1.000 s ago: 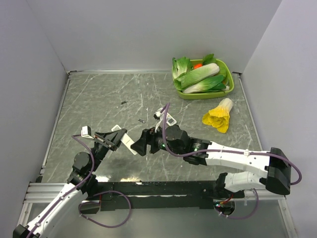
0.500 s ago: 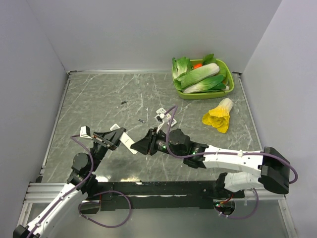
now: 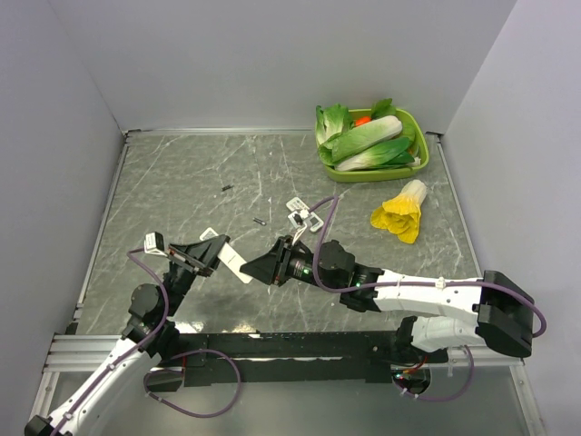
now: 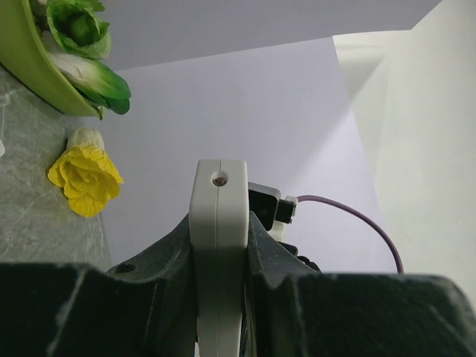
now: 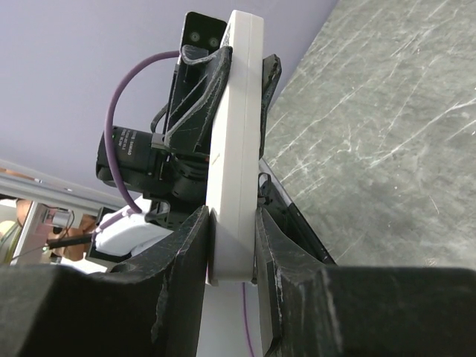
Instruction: Load the batteries into the remote control
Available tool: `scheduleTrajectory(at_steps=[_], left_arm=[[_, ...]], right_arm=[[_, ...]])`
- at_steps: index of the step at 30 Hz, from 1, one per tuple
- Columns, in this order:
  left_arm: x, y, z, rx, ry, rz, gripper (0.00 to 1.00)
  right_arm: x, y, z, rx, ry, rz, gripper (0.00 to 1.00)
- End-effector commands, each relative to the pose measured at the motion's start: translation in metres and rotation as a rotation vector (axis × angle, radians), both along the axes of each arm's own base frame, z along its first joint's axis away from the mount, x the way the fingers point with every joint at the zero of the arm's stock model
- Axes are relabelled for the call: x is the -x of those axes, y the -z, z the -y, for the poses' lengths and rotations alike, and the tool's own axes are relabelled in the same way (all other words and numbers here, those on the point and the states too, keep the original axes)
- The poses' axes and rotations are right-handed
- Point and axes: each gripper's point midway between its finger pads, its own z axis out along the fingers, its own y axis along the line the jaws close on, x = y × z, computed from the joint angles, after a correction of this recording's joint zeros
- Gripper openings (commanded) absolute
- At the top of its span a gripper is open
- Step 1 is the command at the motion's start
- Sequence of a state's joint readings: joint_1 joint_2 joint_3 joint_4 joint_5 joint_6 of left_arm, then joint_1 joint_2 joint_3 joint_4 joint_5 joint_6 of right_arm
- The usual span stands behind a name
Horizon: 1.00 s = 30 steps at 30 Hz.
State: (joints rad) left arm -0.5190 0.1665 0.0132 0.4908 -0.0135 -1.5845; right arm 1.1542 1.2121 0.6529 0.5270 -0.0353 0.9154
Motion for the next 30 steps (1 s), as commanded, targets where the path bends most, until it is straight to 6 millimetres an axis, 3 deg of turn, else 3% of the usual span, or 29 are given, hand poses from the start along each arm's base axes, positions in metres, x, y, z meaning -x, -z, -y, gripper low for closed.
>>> scheduleTrajectory(at_steps=[1,5,8,17,21,23,26,30], left_arm=[[-0.001,-0.013,-0.013,0.094,-0.041,0.037,0.02],[0.002,-0.015,-0.009,0.105,-0.008,0.043,0.02],[0.004,-0.020,-0.008,0.108,0.001,0.053,0.02],[0.007,-0.020,-0.007,0.111,0.018,0.059,0.02],[0.004,-0.012,-0.007,0.076,0.000,0.032,0.02],[-0.002,0.004,-0.005,0.019,-0.022,-0.008,0.02],[-0.006,0.012,-0.006,-0.018,-0.045,-0.023,0.02],[-0.008,0.022,-0.004,-0.020,-0.035,-0.057,0.02]], right_arm=[[-0.002,0.020,0.007,0.070,0.008,0.029,0.30],[-0.007,0.021,0.000,0.065,0.011,0.052,0.30],[-0.010,0.023,-0.004,0.060,0.016,0.068,0.37],[-0.020,0.012,-0.011,0.056,0.038,0.116,0.44],[-0.020,-0.002,-0.010,0.044,0.026,0.154,0.61],[-0.020,-0.019,-0.004,0.034,0.029,0.205,0.68],[-0.016,-0.044,0.004,0.043,0.020,0.295,0.80],[-0.010,-0.076,0.020,0.094,-0.014,0.488,0.89]])
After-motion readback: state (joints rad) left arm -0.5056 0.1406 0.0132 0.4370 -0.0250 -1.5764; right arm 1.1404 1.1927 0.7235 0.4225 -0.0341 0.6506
